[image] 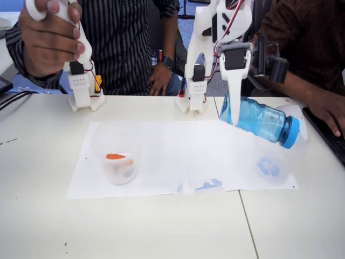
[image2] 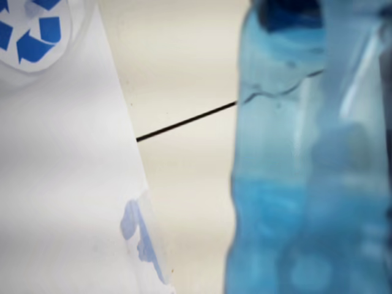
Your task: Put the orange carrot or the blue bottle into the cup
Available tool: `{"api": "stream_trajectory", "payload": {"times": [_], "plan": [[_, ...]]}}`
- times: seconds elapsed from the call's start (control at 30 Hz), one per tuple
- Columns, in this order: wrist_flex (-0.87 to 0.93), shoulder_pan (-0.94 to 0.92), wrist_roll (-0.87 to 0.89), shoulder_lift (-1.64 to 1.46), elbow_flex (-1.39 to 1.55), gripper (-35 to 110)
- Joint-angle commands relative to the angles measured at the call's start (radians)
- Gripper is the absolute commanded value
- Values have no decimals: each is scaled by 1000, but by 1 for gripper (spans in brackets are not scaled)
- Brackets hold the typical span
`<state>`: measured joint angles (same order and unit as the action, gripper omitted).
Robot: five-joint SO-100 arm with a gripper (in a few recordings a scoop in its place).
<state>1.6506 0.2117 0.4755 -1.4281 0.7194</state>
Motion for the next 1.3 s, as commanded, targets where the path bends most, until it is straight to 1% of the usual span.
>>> {"api": "stream_trajectory", "payload": {"times": [0.0, 0.13, 0.43, 0.57, 0.8, 1.27], "plan": [[41, 78, 11, -160, -86, 26], [87, 127, 11, -155, -86, 26], [91, 202, 12, -156, -78, 26], [89, 250, 11, -167, -3, 26], [89, 267, 11, -195, 117, 26], [87, 273, 9, -291, 249, 26]]}}
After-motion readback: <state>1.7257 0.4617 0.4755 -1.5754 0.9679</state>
